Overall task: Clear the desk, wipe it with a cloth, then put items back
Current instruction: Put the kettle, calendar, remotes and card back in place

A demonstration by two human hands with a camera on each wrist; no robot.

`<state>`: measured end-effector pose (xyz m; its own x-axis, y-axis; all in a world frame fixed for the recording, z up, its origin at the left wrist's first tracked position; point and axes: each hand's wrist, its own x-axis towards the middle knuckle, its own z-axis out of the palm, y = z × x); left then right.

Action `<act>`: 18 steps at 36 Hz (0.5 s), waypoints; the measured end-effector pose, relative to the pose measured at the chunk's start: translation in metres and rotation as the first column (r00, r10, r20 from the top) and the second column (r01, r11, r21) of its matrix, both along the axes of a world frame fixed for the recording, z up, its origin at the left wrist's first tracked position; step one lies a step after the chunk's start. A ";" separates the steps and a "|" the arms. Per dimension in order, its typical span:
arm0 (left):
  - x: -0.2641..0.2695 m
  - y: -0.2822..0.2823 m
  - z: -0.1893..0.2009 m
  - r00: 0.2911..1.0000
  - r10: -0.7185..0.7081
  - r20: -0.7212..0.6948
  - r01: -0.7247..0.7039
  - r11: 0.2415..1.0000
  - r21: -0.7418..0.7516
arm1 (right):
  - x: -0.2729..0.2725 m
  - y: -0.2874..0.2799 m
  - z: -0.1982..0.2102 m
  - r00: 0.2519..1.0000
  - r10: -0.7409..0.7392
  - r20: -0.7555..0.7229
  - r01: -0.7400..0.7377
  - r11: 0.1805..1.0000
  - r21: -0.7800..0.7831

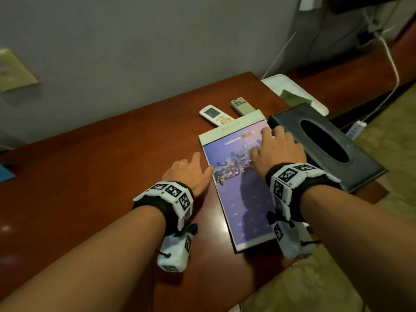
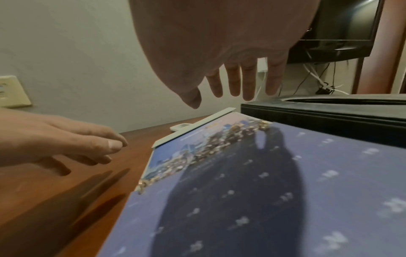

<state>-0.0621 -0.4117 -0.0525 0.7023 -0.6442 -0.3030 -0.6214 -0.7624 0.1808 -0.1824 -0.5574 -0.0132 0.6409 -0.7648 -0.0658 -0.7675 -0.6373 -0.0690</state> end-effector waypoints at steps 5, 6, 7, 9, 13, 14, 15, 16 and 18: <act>-0.012 -0.025 -0.011 0.998 -0.056 -0.041 0.054 0.998 -0.041 | -0.018 -0.016 -0.007 0.998 -0.067 -0.018 0.068 0.998 0.012; -0.014 -0.030 -0.013 0.996 -0.061 -0.060 0.059 0.997 -0.040 | -0.021 -0.018 -0.009 0.997 -0.074 -0.019 0.075 0.997 0.020; -0.016 -0.035 -0.016 0.995 -0.061 -0.078 0.058 0.998 -0.037 | -0.023 -0.020 -0.010 0.997 -0.079 -0.020 0.080 0.996 0.031; -0.020 -0.045 -0.020 0.994 -0.051 -0.100 0.049 0.999 -0.021 | -0.027 -0.025 -0.013 0.996 -0.083 -0.027 0.084 0.995 0.055; -0.035 -0.056 -0.020 0.998 -0.020 -0.054 0.022 0.999 0.043 | -0.031 -0.033 -0.019 0.997 -0.047 -0.060 0.049 0.998 0.034; -0.038 -0.057 -0.019 0.999 -0.005 -0.048 0.008 0.998 0.057 | -0.031 -0.034 -0.020 0.997 -0.039 -0.061 0.041 0.999 0.030; -0.040 -0.059 -0.019 0.999 0.010 -0.043 -0.007 0.998 0.069 | -0.032 -0.035 -0.020 0.998 -0.035 -0.057 0.037 0.999 0.032; -0.042 -0.060 -0.020 0.999 0.022 -0.036 -0.019 0.997 0.078 | -0.032 -0.036 -0.020 0.998 -0.033 -0.051 0.035 0.999 0.040; -0.042 -0.062 -0.021 0.999 0.040 -0.021 -0.038 0.996 0.083 | -0.033 -0.038 -0.021 0.999 -0.030 -0.044 0.033 0.998 0.055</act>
<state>-0.1039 -0.4740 -0.0732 0.7185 -0.5889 -0.3701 -0.5876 -0.7987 0.1301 -0.2155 -0.5953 -0.0339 0.6123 -0.7789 -0.1358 -0.7901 -0.6089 -0.0704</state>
